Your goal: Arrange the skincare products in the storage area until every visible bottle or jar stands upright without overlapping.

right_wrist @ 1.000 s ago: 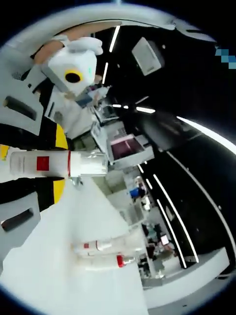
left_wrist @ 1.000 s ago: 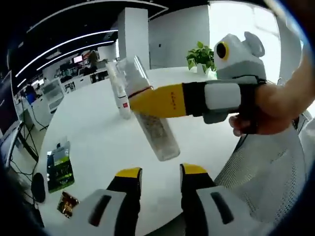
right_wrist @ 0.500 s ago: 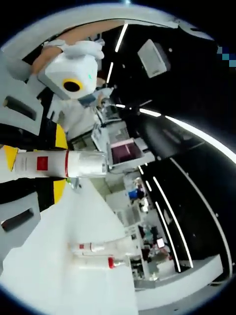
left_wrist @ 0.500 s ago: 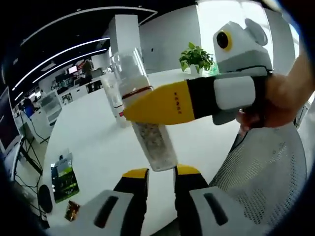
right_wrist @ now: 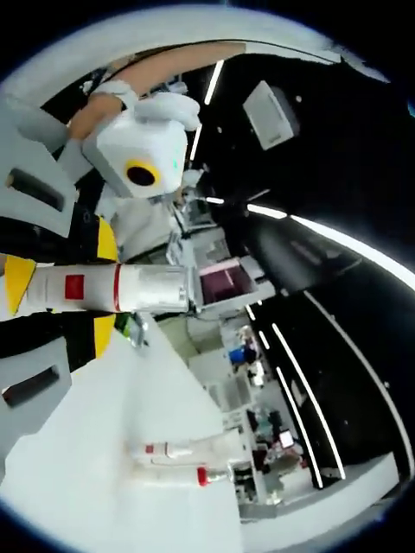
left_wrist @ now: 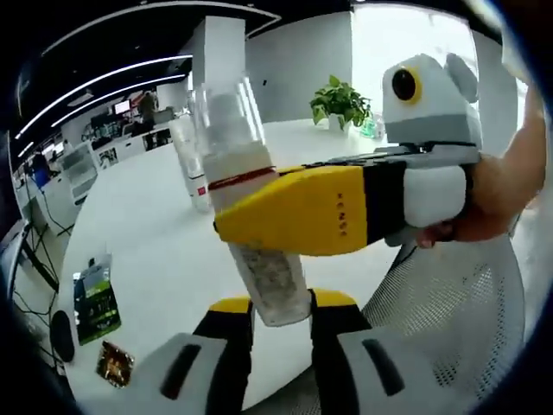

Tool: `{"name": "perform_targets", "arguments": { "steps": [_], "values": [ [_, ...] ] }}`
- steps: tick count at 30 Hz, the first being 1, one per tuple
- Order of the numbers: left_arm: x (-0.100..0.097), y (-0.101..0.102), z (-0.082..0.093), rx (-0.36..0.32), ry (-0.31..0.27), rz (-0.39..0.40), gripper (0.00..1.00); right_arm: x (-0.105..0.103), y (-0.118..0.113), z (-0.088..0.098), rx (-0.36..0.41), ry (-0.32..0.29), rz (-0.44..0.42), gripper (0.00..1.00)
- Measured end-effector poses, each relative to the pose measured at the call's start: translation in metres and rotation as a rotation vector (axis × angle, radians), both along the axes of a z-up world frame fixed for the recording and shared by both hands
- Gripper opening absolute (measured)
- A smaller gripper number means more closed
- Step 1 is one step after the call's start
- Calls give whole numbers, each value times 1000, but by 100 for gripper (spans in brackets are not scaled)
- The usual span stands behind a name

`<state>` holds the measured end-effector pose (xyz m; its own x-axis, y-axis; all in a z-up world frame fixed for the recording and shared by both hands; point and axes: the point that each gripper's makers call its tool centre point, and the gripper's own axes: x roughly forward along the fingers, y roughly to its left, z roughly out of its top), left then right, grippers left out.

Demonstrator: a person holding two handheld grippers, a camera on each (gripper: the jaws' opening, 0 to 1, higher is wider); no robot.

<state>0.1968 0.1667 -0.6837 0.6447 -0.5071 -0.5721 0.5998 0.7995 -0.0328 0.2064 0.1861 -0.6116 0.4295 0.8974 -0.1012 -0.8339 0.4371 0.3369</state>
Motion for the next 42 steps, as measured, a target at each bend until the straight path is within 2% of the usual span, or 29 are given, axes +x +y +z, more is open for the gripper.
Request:
{"name": "perform_targets", "arguments": {
  "steps": [2,3,4,5,6,10,14,17,20,25,28,33,34,36,37,38,40,42],
  "values": [
    [-1,2,-1,35,-10,-4,20,3,-1,-3,7,39,4,16],
    [-2,2,-2,33,6,1,20,2,-2,-5,5,69,10,16],
    [-6,2,-5,5,58,15,19,2,-2,-7,2,93,21,16],
    [-8,2,-7,-5,82,11,19,0,-2,-9,-3,112,40,16],
    [-7,6,-8,24,71,8,18,-3,-4,-14,-35,136,69,16],
    [-8,3,-4,11,54,-6,17,1,-11,-13,-39,142,83,17],
    [-10,1,-4,8,60,-10,17,-4,-14,-20,-43,232,113,18],
    [-10,2,-7,11,79,0,17,-10,-12,-20,-17,310,138,22],
    [-11,0,-10,41,61,-20,17,-7,-16,-25,-36,356,112,18],
    [-13,-2,-16,78,61,-39,18,-9,-19,-31,-56,353,116,16],
    [-14,-1,-24,176,34,-90,18,-13,-21,-39,-98,336,121,16],
    [-22,-1,-39,278,43,-164,19,-17,-22,-49,-135,324,120,15],
    [-24,3,-45,322,55,-175,18,-14,-24,-51,-150,310,110,15],
    [-29,15,-57,399,110,-179,7,-9,-28,-56,-180,296,101,16],
    [-29,16,-58,402,120,-172,5,-7,-30,-57,-188,291,96,16],
    [-27,13,-56,384,104,-171,7,-3,-32,-59,-196,286,88,16],
    [-23,9,-50,362,67,-172,17,3,-37,-62,-208,279,74,16],
    [-23,12,-53,383,67,-172,19,10,-42,-64,-219,263,56,16]
  ]
}}
